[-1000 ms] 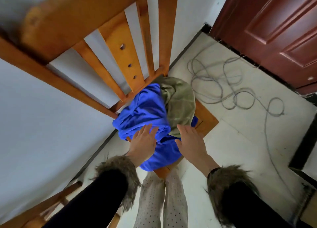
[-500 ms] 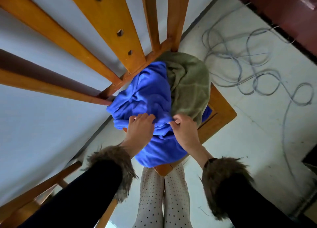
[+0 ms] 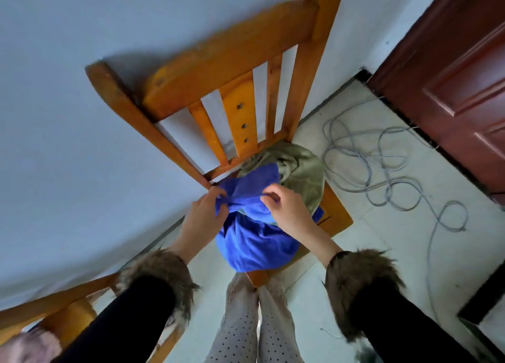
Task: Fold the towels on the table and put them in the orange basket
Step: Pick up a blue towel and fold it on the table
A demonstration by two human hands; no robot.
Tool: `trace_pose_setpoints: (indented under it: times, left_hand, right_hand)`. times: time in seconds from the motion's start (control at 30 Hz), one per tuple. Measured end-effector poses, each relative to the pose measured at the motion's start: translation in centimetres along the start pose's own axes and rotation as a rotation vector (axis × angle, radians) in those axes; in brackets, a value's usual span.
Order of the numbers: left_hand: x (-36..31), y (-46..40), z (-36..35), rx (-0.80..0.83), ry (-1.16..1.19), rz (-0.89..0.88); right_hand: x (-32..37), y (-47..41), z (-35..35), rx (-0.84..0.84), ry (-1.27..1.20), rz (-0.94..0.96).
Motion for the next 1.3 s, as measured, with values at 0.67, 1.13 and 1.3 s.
trace_pose_setpoints:
  times: [0.67, 1.13, 1.3]
  left_hand:
    - [-10.3, 23.8, 21.6, -0.661, -0.035, 0.125]
    - [-7.8, 54.9, 18.8, -1.134, -0.237, 0.678]
    - [-8.4, 67.3, 15.1, -1.271, -0.248, 0.888]
  right_hand:
    - [22.2, 17.0, 1.6, 0.274, 0.487, 0.898]
    - [26.2, 42.4, -15.7, 0.653, 0.502, 1.426]
    - [24.5, 52.7, -21.6, 0.728, 0.496, 1.549]
Point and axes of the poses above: each hand's wrist, its own y-axis away from the middle knuckle, its own z-axis out of the back of the hand, x = y × z, the point moved 1 cm from there along -y, towards the middle knuckle, and after that the axes turned 10 degrees about -z, right-handed, at the moved point
